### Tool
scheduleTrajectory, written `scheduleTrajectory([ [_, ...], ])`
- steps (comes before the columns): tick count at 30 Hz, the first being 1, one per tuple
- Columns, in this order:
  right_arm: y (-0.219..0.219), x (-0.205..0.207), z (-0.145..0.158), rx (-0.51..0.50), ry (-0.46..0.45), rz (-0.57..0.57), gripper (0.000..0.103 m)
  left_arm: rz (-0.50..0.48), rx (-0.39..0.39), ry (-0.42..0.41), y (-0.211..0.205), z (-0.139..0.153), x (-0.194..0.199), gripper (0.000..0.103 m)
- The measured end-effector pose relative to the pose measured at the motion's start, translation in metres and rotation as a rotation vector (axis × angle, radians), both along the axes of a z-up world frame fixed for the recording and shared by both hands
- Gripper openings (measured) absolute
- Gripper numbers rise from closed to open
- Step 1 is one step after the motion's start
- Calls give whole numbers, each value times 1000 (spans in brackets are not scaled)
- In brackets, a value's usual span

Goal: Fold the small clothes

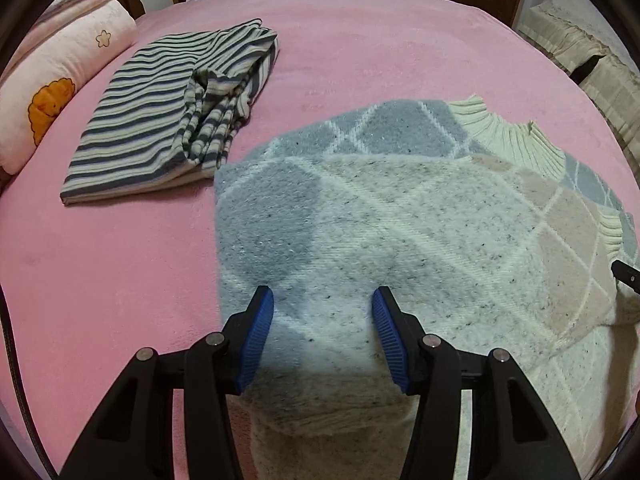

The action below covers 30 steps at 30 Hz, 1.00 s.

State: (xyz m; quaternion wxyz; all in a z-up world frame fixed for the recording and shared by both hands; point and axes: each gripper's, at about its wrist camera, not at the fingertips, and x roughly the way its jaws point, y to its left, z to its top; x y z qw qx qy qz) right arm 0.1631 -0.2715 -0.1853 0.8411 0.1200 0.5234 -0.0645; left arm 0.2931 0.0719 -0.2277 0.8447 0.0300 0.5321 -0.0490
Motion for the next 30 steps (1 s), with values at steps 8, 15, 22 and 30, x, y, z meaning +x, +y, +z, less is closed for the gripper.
scheduleTrajectory([
  [8,-4,-18,17,-25,-12,-17,2,-29,11,-22,-5,16,-9,51],
  [15,0,-65,57,-1,-90,-19,2,-125,-41,-111,-4,65,-61,53],
  [22,34,-145,87,-14,-167,63,2,-129,-55,-153,8,97,-144,65],
  [30,59,-232,97,-8,-279,179,2,-59,-150,-146,48,85,-227,69],
])
